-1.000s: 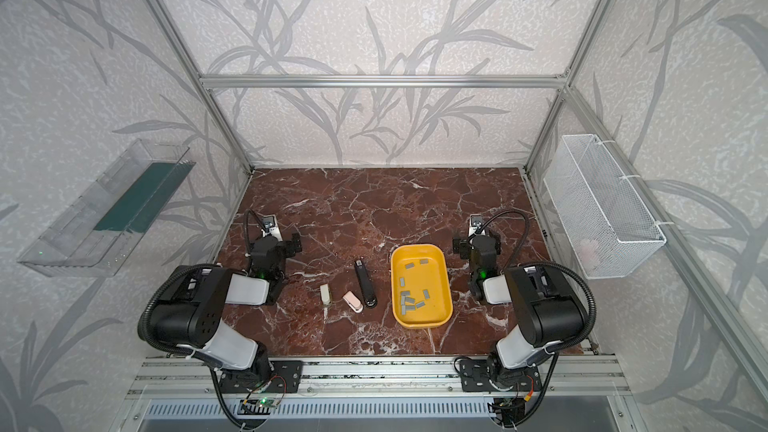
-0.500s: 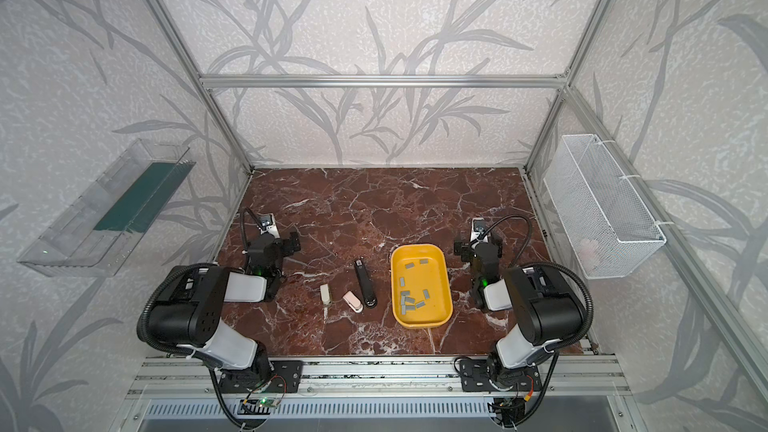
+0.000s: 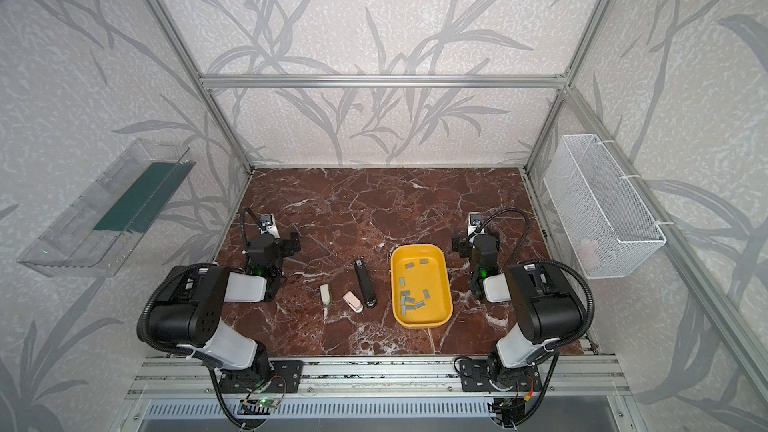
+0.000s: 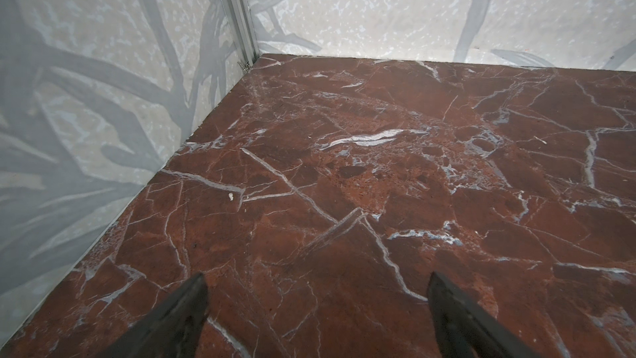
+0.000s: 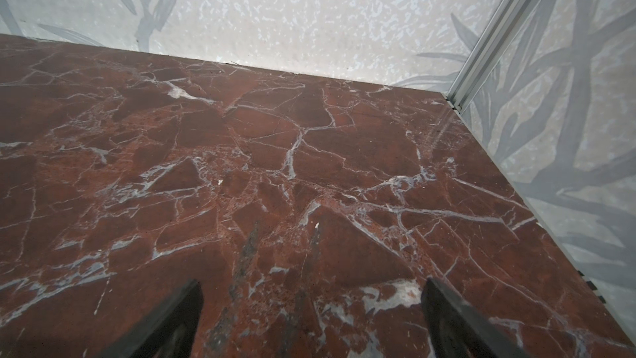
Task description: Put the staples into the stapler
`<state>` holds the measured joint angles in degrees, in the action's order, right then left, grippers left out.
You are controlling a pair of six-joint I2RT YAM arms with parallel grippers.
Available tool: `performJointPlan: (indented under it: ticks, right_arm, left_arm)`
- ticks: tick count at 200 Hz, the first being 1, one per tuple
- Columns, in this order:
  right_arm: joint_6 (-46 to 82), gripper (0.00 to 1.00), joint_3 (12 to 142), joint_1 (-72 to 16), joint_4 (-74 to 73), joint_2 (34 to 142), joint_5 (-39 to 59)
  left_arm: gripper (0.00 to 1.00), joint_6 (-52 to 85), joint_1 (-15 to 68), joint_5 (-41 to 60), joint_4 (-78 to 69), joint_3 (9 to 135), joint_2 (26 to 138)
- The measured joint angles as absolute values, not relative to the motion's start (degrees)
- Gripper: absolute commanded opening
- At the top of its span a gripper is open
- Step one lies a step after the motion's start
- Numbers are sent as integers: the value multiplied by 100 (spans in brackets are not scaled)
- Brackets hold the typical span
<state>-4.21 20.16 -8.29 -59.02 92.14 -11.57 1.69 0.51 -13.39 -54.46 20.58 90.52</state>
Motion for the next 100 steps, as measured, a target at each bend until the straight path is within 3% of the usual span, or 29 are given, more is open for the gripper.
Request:
performJointPlan:
  ticks: [100]
  right_arm:
    - [-438, 99, 2016, -829, -5835, 9214, -1146]
  left_arm:
    - [99, 183, 27, -1308, -5422, 2058, 9052]
